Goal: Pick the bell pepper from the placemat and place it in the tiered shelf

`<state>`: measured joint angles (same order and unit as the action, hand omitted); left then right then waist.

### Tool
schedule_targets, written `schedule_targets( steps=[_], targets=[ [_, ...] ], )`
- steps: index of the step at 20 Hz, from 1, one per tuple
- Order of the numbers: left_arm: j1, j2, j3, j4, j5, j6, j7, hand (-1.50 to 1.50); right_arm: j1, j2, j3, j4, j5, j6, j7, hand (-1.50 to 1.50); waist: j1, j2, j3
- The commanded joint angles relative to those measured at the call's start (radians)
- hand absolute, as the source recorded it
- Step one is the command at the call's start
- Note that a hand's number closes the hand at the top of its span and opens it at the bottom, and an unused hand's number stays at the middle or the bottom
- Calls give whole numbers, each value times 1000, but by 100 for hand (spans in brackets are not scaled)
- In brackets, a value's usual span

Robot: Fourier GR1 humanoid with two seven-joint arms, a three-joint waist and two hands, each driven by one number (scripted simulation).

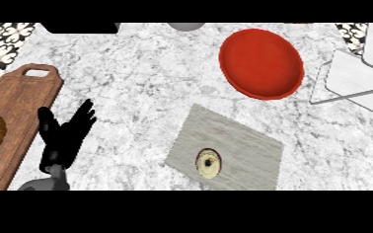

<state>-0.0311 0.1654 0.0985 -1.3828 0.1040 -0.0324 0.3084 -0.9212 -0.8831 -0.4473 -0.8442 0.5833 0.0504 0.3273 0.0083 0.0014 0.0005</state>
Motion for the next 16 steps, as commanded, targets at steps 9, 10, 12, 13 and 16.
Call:
schedule_targets(
  steps=[9,10,12,13,16],
  targets=[
    [31,-2,3,-19,8,-9,18,0,-77,-28,-227,49,-223,-74,-5,-150,0,-2,0],
    [-4,-32,-7,0,-26,40,-11,0,-83,23,-220,5,-232,-108,41,-150,-7,-3,-1],
    [4,-20,-15,-7,-24,16,-7,0,-97,-30,-249,43,-231,-159,17,-150,1,1,0],
    [-45,-8,14,13,-1,20,29,0,-112,-23,-239,9,-216,-202,54,-150,-3,0,-1],
    [-16,-27,-21,-30,-33,39,33,0,-61,-132,-281,56,-219,-194,26,-150,-5,0,0]
  ],
)
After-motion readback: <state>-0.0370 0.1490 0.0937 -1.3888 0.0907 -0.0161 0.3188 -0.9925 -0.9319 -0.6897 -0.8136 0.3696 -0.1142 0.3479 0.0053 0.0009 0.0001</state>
